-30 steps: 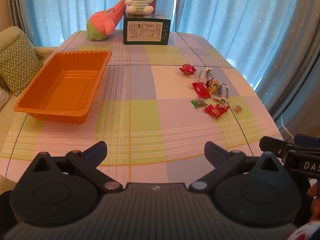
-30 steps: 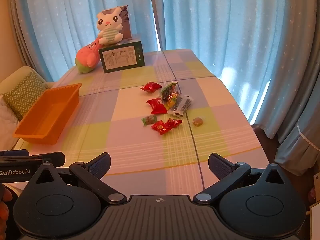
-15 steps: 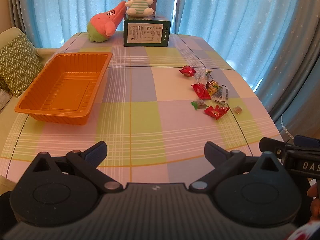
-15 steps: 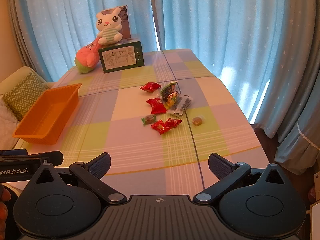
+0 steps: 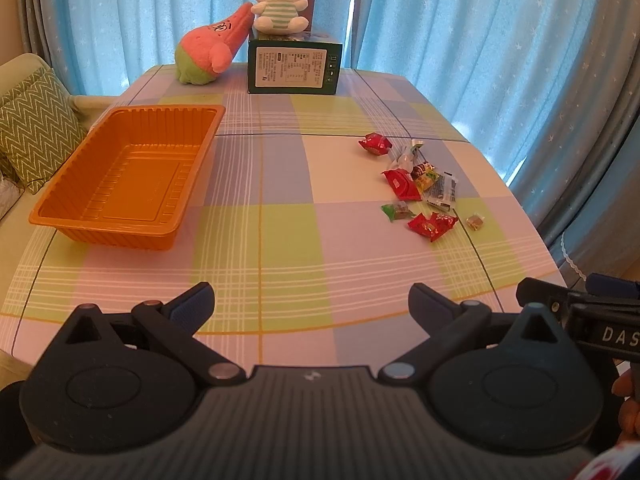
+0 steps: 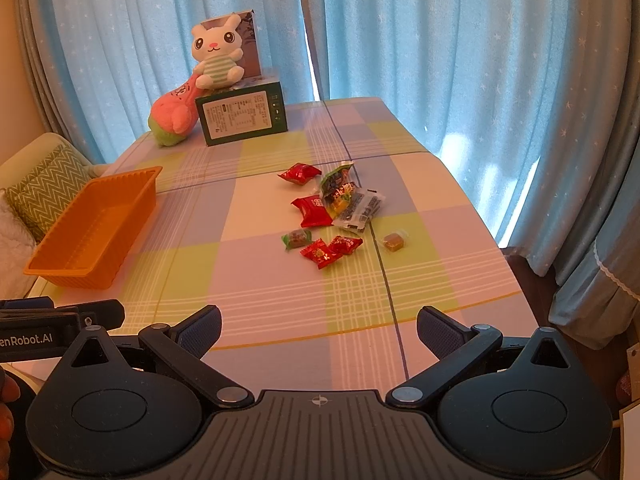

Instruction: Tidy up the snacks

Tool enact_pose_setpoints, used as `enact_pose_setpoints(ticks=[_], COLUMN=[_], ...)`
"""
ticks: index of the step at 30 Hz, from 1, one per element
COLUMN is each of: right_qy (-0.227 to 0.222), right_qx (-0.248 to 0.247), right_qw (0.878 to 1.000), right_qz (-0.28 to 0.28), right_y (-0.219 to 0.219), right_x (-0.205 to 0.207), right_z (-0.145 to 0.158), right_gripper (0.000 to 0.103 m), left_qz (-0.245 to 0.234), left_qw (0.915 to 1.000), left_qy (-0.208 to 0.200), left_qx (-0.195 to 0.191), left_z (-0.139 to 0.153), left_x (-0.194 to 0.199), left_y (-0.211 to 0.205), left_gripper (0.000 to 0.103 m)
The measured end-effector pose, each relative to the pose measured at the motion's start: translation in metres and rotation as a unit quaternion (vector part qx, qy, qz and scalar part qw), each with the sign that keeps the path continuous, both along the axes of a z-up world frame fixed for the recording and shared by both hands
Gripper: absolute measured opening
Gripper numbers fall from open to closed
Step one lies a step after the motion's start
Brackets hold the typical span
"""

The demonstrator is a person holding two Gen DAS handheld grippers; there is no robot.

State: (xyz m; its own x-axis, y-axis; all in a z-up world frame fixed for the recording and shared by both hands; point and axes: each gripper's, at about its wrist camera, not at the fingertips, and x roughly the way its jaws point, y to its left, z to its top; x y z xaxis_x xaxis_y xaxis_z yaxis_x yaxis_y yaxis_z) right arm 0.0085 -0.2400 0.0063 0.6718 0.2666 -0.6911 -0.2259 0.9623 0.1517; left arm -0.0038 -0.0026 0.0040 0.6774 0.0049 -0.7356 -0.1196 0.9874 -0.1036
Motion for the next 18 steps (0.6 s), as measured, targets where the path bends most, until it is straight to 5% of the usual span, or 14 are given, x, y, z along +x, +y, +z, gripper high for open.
enact_pose_setpoints(ticks=[18], right_qy=[0.0], right_qx=[0.0], right_qw=[1.0], right_qz=[0.0], right_y=[-0.0008], right_x=[0.0007], right_z=[0.0], right_gripper=[0.103], left_qz=[-0.001], left_qw=[1.0], left_qy=[-0.001], left_qx=[-0.002], left_z=[0.001], left_x=[0.0001], left_y=[0.0004], left_gripper=[0.103])
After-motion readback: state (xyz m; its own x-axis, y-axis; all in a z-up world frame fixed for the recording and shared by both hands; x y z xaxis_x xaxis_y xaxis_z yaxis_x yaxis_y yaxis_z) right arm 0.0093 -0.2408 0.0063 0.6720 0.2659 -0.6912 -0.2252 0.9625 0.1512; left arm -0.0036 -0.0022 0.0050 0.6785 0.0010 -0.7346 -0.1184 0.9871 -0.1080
